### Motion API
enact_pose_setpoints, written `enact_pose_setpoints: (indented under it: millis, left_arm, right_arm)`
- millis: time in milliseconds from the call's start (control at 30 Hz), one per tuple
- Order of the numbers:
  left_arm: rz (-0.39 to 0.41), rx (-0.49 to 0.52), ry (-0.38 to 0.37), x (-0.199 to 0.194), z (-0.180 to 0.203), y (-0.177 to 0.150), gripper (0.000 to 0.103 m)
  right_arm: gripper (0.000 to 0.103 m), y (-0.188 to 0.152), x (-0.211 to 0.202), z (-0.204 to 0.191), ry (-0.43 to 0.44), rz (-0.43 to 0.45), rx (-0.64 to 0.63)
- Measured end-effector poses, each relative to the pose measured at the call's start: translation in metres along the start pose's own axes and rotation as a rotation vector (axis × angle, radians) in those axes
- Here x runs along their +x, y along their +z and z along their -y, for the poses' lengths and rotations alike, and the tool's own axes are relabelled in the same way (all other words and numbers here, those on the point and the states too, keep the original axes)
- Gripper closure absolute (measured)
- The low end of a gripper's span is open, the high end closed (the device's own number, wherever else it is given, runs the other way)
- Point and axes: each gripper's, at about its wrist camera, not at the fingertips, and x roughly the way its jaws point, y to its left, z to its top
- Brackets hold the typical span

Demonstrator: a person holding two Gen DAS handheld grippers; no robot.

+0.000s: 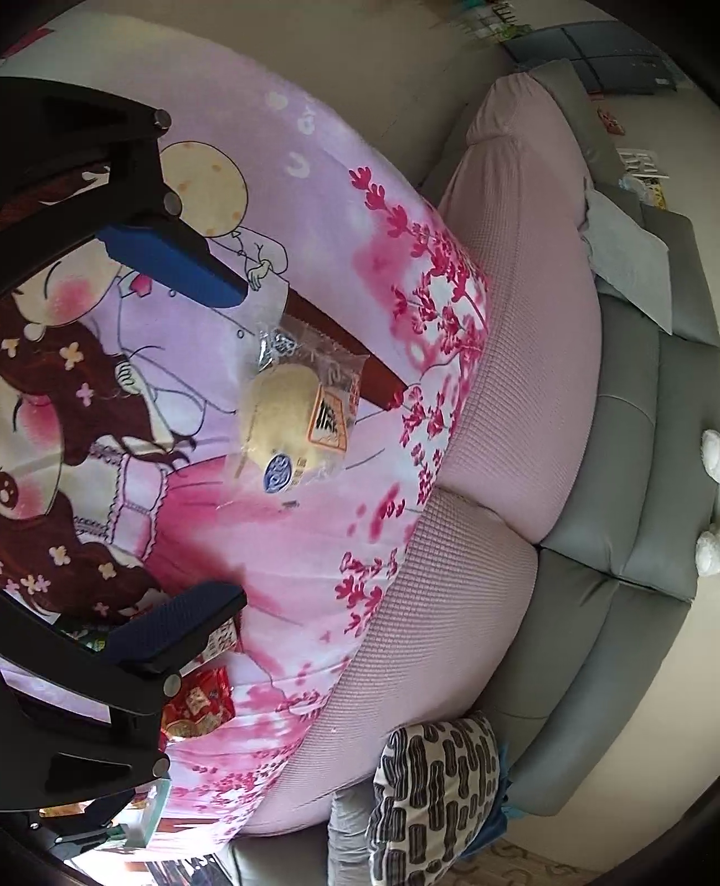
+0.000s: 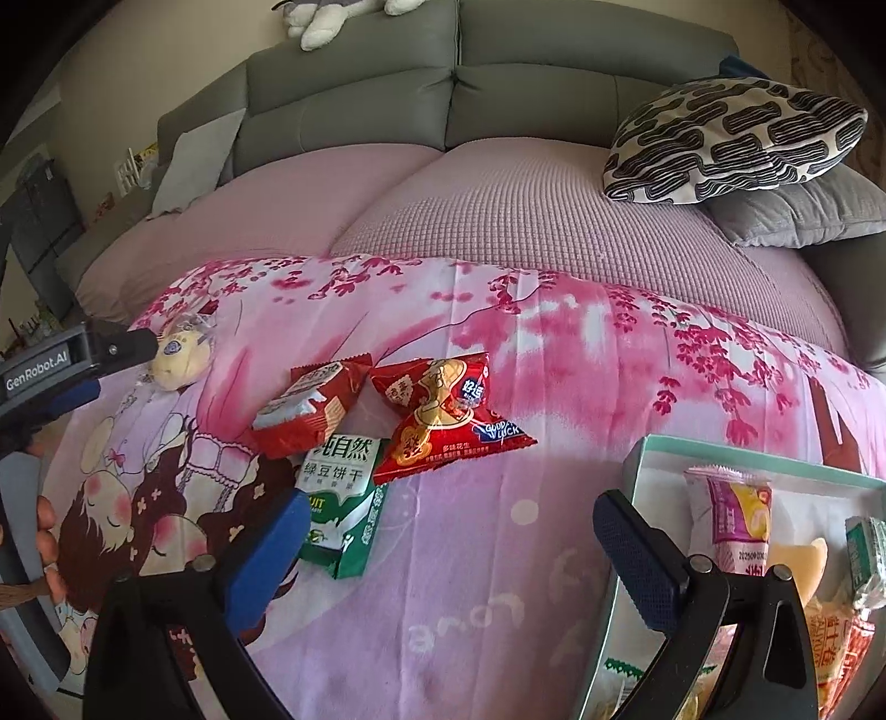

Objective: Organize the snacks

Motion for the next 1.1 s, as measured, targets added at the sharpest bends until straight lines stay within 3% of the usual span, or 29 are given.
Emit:
enact_pose_setpoints:
  millis: [100,333,433,633,900,1100]
  left_arm:
    - [-0.049,0.01,0.047,0.012,-0.006,0.008,0.004]
    - [-0.081,0.023,0.011,0.025,-0.01,0.018,0.004]
    - [-0.11,-0.027,-0.038,0.034,-0.014,0.023,0.004]
    - [-0.177,-0.069,-0.04,0.06,-0.018,0.029,0.004]
    - [-0.198,-0.062,-0.032,0.071,-0.019,0.032,0.018]
    - [-0.198,-0.043,-0.038,0.069,-0.016,0.032,0.024]
  right_arm:
    - [0.0,0.007,0.009,0.001,0.004,-0.013,-0.007]
    - [0.0,0.022,0.025,-0.001,0.022,-0.033,-0.008]
    - [0.0,0.029,0.033,-0.001,0.032,-0.043,-0.003]
    - [0.001,0.035,0.053,0.002,0.032,-0.09,0.012]
    - [0.028,0.033,0.069,0.001,0.027,-0.125,0.018]
    - [0.031,0.033,0.068,0.001,0.028,-0.127,0.018]
